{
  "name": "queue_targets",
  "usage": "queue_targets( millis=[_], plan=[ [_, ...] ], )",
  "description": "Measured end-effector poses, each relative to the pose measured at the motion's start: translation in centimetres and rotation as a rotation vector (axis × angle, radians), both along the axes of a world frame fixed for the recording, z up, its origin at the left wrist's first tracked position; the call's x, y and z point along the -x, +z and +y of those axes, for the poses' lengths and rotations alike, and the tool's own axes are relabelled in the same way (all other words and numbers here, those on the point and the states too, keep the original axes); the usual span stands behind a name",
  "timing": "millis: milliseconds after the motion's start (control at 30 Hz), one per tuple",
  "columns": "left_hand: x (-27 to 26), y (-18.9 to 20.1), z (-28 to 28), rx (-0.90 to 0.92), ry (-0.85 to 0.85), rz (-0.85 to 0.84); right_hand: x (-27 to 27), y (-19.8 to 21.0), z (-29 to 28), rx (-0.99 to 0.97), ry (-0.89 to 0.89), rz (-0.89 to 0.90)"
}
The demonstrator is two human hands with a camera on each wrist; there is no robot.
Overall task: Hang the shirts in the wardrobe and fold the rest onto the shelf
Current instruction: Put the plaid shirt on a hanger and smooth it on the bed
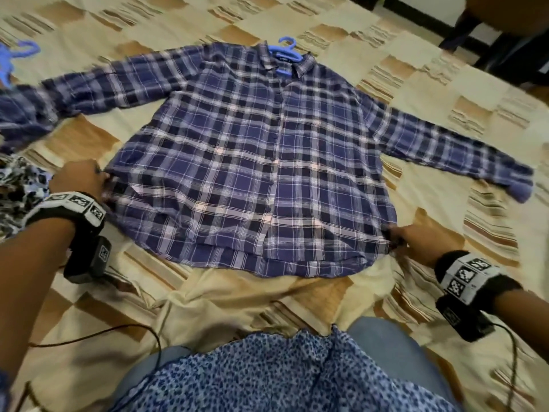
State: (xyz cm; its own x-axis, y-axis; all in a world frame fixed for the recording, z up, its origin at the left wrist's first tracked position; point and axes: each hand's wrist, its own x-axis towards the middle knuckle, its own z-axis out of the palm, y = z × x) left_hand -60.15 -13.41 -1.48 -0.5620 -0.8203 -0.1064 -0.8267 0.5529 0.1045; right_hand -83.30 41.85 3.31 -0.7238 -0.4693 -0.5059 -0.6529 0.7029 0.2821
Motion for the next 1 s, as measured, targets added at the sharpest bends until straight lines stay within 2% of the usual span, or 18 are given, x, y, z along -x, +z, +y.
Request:
queue_targets(
  millis=[133, 200, 300, 500, 667, 733, 833, 1000],
  plan=[
    [-1.2, -5.2, -6.6, -0.088, 0.11, 0.11, 0.9, -0.7, 1.4, 0.179, -0.097, 0.04],
    [-1.5, -4.3, -6.3, -0.106, 0.146, 0.134, 1.0, -0.8, 1.6, 0.183, -0.097, 0.082],
    [-1.5, 0.0, -2.6, -0.091, 0.161, 0.108, 1.4, -0.7, 1.4, 0.2, -0.101, 0.101],
    [-1.2, 0.6, -2.7, -0.114, 0.175, 0.035, 0.9, -1.4, 1.2, 0.302, -0.119, 0.135],
    [-1.0, 0.1, -2.0, -0.045, 0.192, 0.027, 0.7, -1.4, 1.9, 0.172, -0.075, 0.172],
    [-0.9, 0.2, -1.1, -0.013, 0.167, -0.006, 0.7, -1.6, 2.0, 0.155, -0.076, 0.175],
    [-0.9, 0.4, 0.0, 0.055, 0.142, -0.055, 1.0, -2.1, 2.6, 0.225, -0.174, 0.184],
    [-0.3, 1.9, 5.4, 0.154, -0.049, -0.195, 0.1, -2.2, 3.2, 0.344, -0.297, 0.061]
  ],
)
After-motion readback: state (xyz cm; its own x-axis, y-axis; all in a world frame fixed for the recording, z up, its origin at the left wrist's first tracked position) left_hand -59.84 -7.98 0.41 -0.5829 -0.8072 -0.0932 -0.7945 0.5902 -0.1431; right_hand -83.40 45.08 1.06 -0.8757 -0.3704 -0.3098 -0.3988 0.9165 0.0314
